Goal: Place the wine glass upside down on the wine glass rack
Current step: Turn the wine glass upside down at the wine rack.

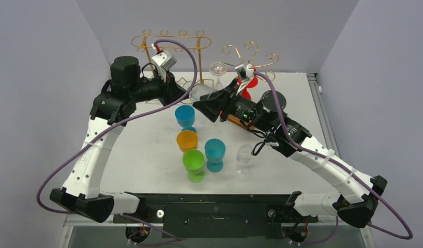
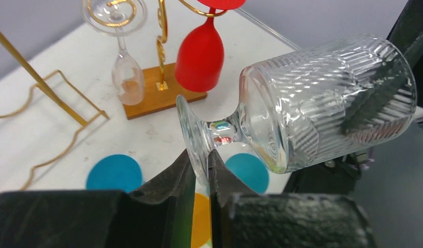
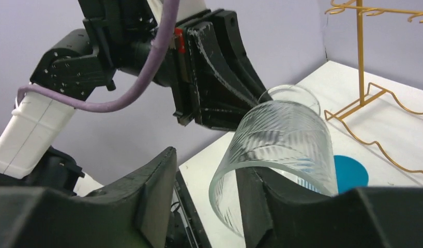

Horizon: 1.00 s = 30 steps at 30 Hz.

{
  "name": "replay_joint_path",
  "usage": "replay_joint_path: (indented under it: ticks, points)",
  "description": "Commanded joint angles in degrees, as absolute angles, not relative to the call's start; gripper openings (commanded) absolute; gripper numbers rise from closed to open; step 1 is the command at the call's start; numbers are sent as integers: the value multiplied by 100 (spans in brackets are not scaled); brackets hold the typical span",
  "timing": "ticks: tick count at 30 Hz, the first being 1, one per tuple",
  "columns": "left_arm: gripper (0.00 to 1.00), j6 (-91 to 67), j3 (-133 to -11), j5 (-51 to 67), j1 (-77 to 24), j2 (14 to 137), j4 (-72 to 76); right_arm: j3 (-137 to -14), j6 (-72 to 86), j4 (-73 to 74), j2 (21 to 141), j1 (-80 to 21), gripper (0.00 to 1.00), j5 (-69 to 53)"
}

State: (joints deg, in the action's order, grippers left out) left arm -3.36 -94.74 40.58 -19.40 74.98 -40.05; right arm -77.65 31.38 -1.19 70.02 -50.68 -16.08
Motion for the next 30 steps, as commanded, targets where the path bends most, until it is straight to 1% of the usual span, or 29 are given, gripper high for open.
replay_joint_path:
  ticks: [1, 3, 5, 12, 17, 19, 20, 23, 26, 30]
  points:
    - [0, 1053, -10181, 3874, -1954, 7436, -3937, -7770, 3096, 221, 6535, -5009, 47, -1942]
    - [0, 1606, -10288, 3649, -2016, 7402, -3984, -7622, 3102, 395, 6355, -4895, 52, -1932]
    - [0, 2073, -10317, 3468, -2089, 7369, -3937, -7587, 3148, 592, 6209, -4747, 55, -1976]
    - [0, 3364, -10122, 3014, -2529, 7141, -3858, -7721, 3127, 1279, 5999, -4359, 56, -2302]
    - [0, 3823, -9914, 2902, -2742, 6954, -3763, -7807, 2941, 1603, 6026, -4326, 57, -2306]
    - [0, 4059, -9861, 2856, -2814, 6883, -3726, -7836, 2860, 1675, 6093, -4320, 59, -2289]
    - [0, 4219, -9815, 2803, -2873, 6825, -3696, -7859, 2789, 1719, 6126, -4320, 62, -2267]
    - [0, 4796, -9639, 2706, -3089, 6626, -3659, -7932, 2595, 1718, 6225, -4302, 75, -2320]
    - [0, 5450, -9364, 2498, -3417, 6392, -3510, -7938, 2447, 1518, 6361, -4298, 77, -2680]
    - [0, 6089, -8955, 2213, -3836, 6065, -3145, -7570, 2369, 896, 6389, -4298, 77, -3337]
